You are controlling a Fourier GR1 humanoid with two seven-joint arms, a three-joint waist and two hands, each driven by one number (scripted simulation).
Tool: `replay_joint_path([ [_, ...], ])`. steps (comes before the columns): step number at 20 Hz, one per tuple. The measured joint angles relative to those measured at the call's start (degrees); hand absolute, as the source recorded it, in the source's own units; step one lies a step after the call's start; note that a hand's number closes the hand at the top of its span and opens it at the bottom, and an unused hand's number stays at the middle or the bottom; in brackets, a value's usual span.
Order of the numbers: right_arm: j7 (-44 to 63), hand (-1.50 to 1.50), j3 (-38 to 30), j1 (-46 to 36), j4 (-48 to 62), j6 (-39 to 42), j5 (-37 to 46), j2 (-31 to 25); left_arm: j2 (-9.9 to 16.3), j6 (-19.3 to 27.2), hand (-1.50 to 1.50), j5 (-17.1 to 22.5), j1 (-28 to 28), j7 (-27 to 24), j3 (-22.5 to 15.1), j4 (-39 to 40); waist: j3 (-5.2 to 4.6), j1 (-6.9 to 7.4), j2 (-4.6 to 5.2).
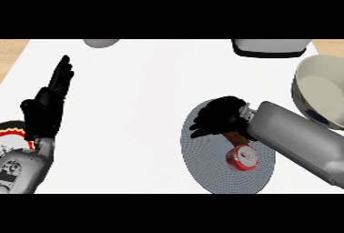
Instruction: Pick the sweet potato from the placemat and place it in the bowl
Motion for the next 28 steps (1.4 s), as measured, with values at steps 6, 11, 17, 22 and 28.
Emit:
replay_joint_path([
  [6, -1.56, -1.5, 1.01, 1.76, 6.09, -2.68, 6.25, 3.46, -0.97, -1.09, 0.0, -0.96, 0.07, -0.19, 1.41, 0.91, 0.0, -0.44, -0.05],
  [11, -4.18, -1.5, 0.05, 3.3, 11.11, -5.13, 10.35, 5.82, -1.98, -1.57, 0.0, -2.19, 1.7, -0.06, 1.95, -0.6, 0.0, -0.5, -0.12],
  [17, -7.82, -1.5, -1.09, 5.63, 16.56, -8.54, 14.92, 8.48, -3.04, -2.17, 0.0, -3.81, 3.18, -0.02, 2.79, -1.86, -0.12, -0.58, -0.42],
  [22, -12.85, 1.5, -2.04, 4.72, 20.85, -13.37, 18.26, 10.46, -3.35, -3.54, 0.0, -4.09, 3.22, -0.19, 3.87, -1.97, -0.28, -0.45, -0.99],
  [28, -16.14, 1.5, -4.28, 4.68, 23.72, -17.19, 21.44, 12.66, -4.16, -4.54, 0.0, -4.57, 3.38, -0.29, 4.78, -2.0, -0.35, -0.47, -1.4],
])
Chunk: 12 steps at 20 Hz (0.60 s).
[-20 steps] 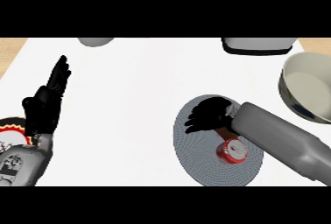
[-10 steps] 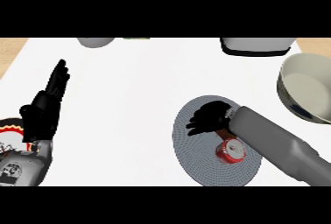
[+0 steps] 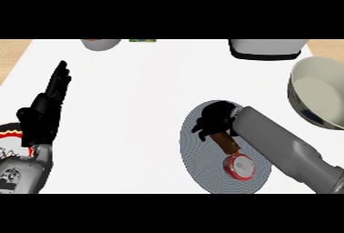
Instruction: Pick the sweet potato from the placemat and place it in the bowl
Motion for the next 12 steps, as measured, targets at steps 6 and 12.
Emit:
replay_joint_path([
  [6, -1.95, 1.5, -2.7, 1.06, 0.98, -1.63, 1.52, 0.55, -0.84, -0.3, 0.0, -0.72, -0.49, 0.59, 0.73, 0.05, 0.03, -0.22, -0.07],
  [12, 10.96, 1.5, -15.55, 5.63, 2.38, 1.85, -7.19, 5.12, -0.5, 0.04, 0.0, -0.85, 0.75, 0.59, 2.06, 0.3, 0.37, -2.82, -0.09],
])
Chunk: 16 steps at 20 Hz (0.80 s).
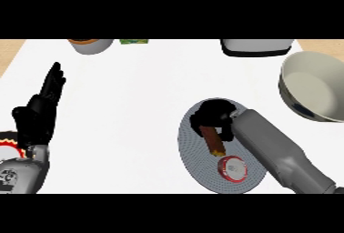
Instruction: Pick the sweet potato from the placemat and place it in the bowl
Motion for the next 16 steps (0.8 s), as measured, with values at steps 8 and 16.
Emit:
replay_joint_path([
  [8, 27.9, 1.5, -21.27, 6.31, -1.03, -10.99, -13.59, 10.24, 0.62, 0.92, 0.0, -0.16, 2.18, 0.22, 1.44, 0.19, 0.03, -3.38, -0.81],
  [16, 50.27, 1.5, -27.86, 7.37, -17.86, -28.9, -17.84, 14.21, 0.87, 0.36, 0.0, -0.17, 3.26, 0.27, 1.29, -0.64, -0.11, -2.5, -1.2],
])
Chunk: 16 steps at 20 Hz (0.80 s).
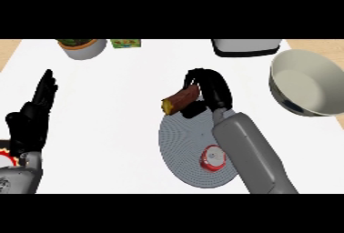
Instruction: Pick the sweet potato from the placemat and place it in the bowl
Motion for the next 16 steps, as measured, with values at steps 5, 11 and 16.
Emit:
replay_joint_path([
  [5, 16.34, 1.5, 1.36, 2.51, -12.34, -5.29, 6.99, -0.12, 0.23, -0.51, 0.0, 0.32, -0.94, 0.01, 0.54, -0.1, -0.04, 0.4, 0.57],
  [11, 27.51, 1.5, -1.01, 9.02, -29.69, -3.93, 11.67, -4.44, -1.02, -0.7, 0.0, -0.62, -2.03, 0.64, -0.48, -1.26, 0.04, 2.41, 1.62],
  [16, 25.13, 1.5, -8.6, 13.37, -34.71, -5.19, 8.89, -9.54, -2.58, -1.17, 0.0, -1.55, -2.62, -0.83, -0.98, 0.17, 0.08, 3.63, 2.19],
])
